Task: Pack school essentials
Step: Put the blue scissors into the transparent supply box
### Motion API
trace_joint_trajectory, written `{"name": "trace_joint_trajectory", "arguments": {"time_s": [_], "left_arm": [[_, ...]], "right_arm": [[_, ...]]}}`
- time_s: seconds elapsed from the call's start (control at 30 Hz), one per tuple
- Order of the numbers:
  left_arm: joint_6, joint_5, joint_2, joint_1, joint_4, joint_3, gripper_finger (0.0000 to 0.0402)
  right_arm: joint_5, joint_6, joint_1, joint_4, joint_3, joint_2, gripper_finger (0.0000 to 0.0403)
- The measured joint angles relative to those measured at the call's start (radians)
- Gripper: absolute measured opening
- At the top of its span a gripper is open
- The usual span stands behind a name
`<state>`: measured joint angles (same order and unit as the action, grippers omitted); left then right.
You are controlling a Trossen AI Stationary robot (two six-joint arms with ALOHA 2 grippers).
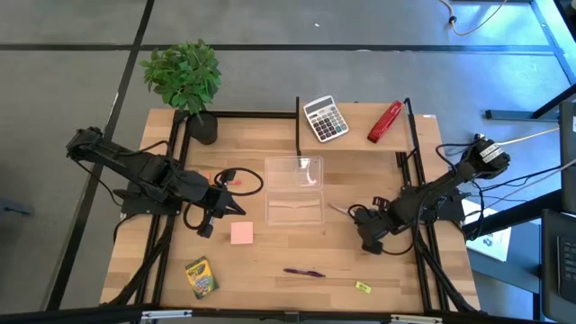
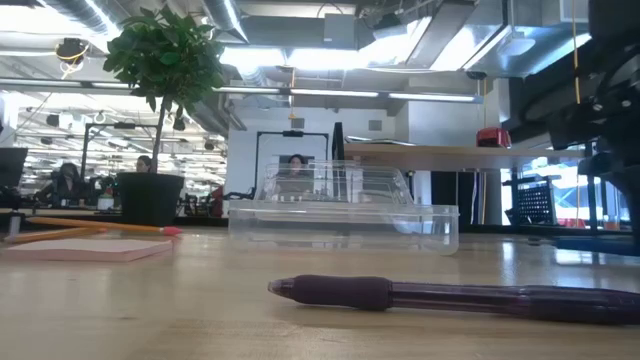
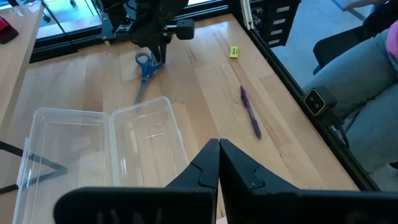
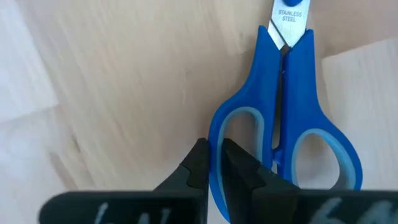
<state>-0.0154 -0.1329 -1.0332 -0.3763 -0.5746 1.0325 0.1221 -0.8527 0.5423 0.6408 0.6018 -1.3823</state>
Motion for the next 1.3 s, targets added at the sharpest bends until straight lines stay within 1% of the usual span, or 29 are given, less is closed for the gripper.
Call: {"name": "trace_joint_trajectory", "arguments": {"time_s": [0.2, 0.53, 0.63, 0.73, 1.0, 1.17, 1.3], "left_arm": [[0.0, 0.0, 0.0, 0.0, 0.0, 0.0, 0.0], [0.0, 0.0, 0.0, 0.0, 0.0, 0.0, 0.0], [0.0, 0.0, 0.0, 0.0, 0.0, 0.0, 0.0], [0.0, 0.0, 0.0, 0.0, 0.0, 0.0, 0.0], [0.0, 0.0, 0.0, 0.0, 0.0, 0.0, 0.0], [0.0, -0.015, 0.0, 0.0, 0.0, 0.0, 0.0], [-0.001, -0.063, 0.0, 0.0, 0.0, 0.0, 0.0]], "right_arm": [[-0.032, -0.036, 0.001, 0.003, 0.001, 0.002, 0.0023], [-0.042, -0.085, 0.003, 0.006, 0.004, 0.004, 0.0023], [-0.045, -0.084, 0.003, 0.02, 0.024, 0.004, 0.0023], [-0.045, -0.079, 0.003, 0.052, 0.067, 0.005, 0.0023], [-0.025, -0.051, 0.003, 0.235, 0.205, 0.005, 0.0023], [0.021, 0.024, -0.005, 0.304, 0.312, 0.006, 0.0023], [0.03, 0.11, -0.048, 0.312, 0.39, 0.006, 0.0023]]}}
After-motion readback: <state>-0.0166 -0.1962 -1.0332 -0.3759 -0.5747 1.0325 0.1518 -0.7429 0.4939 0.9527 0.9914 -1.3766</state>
